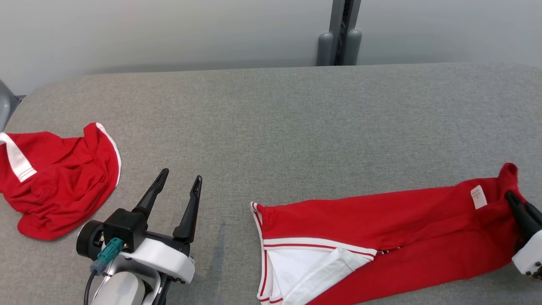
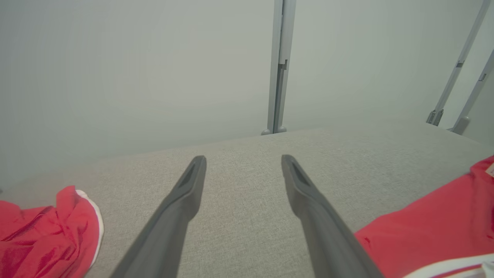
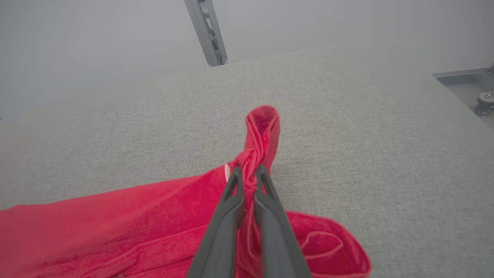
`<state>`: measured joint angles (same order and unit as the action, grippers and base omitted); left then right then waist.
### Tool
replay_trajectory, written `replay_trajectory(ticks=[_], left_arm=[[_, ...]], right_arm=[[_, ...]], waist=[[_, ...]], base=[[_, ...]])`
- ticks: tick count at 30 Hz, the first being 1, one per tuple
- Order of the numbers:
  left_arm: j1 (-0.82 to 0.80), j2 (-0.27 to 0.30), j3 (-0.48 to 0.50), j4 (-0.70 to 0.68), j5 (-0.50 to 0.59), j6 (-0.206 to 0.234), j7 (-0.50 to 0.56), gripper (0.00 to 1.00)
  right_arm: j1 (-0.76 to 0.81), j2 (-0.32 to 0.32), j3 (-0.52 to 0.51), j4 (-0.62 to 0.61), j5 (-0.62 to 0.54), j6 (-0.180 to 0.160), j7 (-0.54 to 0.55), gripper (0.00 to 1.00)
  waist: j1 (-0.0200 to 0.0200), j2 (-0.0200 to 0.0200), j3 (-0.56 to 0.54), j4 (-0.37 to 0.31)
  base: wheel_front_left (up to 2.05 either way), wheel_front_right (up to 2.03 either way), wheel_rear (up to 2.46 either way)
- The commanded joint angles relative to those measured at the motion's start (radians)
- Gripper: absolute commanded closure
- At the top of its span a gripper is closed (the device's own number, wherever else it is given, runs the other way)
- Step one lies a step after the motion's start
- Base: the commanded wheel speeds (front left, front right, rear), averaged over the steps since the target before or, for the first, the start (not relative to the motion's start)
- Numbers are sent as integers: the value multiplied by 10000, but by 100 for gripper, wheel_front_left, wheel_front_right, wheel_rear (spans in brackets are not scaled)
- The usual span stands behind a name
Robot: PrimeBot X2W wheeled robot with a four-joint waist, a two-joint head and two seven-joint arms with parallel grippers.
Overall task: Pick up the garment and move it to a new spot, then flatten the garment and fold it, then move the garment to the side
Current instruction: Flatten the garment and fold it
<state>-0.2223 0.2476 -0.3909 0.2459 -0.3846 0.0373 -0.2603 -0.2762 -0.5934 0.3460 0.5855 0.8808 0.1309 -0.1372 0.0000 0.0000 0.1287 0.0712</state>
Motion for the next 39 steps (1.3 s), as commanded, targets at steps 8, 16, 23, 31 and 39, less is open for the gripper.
replay_trajectory(ticks=[8,16,23,31,39], left_arm=[[319,-122,365,12,122,-122,-61,0],[491,-235,620,-6,205,-222,-61,0],[521,-226,1092,-100,216,-265,-61,0],[460,-283,1530,-166,254,-373,-59,0],[307,-472,1666,-77,379,-548,-60,0]], right_arm=[[769,250,-32,-2850,485,-4,1937,100],[1522,1803,-1199,-4582,630,-4,3504,100],[2336,4342,-2048,-6103,837,-2,5172,100],[3103,5420,-1619,-7070,2349,-2,5810,100],[2710,5403,-210,-6378,3298,0,4431,100]], waist=[[0,0,-529,-591],[0,0,-584,-624],[0,0,-525,-469],[0,0,-426,-218],[0,0,-235,139]], base=[[0,0,0],[0,0,0],[0,0,0],[0,0,0],[0,0,0]])
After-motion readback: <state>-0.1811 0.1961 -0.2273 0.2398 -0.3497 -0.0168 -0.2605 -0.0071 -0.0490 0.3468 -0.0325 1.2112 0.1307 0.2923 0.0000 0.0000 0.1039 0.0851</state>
